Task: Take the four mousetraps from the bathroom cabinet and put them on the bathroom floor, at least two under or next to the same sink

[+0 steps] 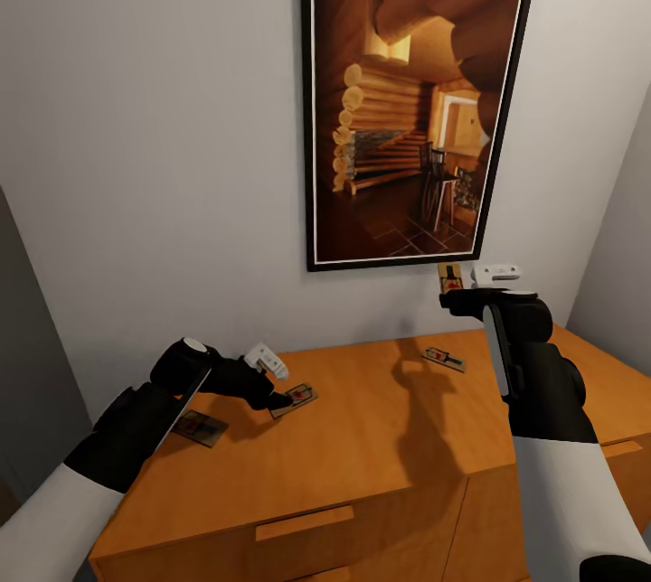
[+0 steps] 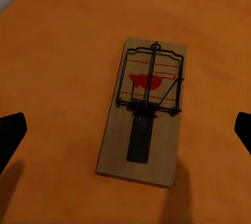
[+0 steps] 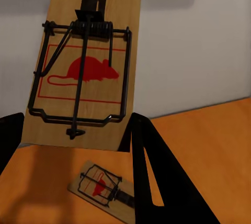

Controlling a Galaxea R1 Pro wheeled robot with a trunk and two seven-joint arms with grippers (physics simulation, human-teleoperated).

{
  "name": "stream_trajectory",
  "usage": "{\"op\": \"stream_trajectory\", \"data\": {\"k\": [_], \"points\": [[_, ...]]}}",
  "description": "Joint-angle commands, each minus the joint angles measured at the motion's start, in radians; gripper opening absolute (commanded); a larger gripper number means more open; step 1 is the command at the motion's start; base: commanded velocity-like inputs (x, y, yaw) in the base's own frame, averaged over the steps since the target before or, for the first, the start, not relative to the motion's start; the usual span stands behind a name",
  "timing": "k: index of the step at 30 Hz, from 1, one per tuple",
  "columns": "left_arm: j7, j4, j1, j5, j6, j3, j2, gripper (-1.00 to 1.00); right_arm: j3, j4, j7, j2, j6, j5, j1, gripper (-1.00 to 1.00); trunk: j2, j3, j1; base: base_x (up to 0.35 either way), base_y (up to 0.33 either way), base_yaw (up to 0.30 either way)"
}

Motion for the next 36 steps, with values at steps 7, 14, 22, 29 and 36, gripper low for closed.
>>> {"op": "stream_trajectory", "data": {"k": [7, 14, 22, 29, 36], "points": [[-0.008, 0.005, -0.001, -0.008, 0.001, -0.001, -0.001, 1.00, 0.000, -0.001, 0.005, 0.000, 0.005, 0.003, 0.000, -1.00, -0.001, -0.001, 0.000, 0.000, 0.000, 0.000], [-0.007, 0.029, -0.001, -0.008, -0.001, -0.001, -0.003, 1.00, 0.000, -0.001, 0.005, 0.000, 0.005, 0.003, 0.000, -1.00, -0.001, -0.001, 0.000, 0.000, 0.000, 0.000], [-0.006, 0.059, -0.001, -0.008, -0.003, -0.001, -0.004, 1.00, 0.000, -0.001, 0.005, 0.000, 0.005, 0.003, -0.001, -1.00, -0.001, -0.001, 0.000, 0.000, 0.000, 0.000], [-0.005, 0.074, -0.001, -0.008, -0.005, -0.001, -0.006, 1.00, 0.000, -0.001, 0.005, 0.000, 0.005, 0.003, -0.001, -1.00, -0.001, -0.001, 0.000, 0.000, 0.000, 0.000], [-0.005, 0.078, -0.001, -0.010, -0.005, -0.002, -0.008, 1.00, 0.000, -0.001, 0.005, 0.000, 0.005, 0.003, 0.000, -1.00, -0.001, -0.001, 0.000, 0.000, 0.000, 0.000]]}}
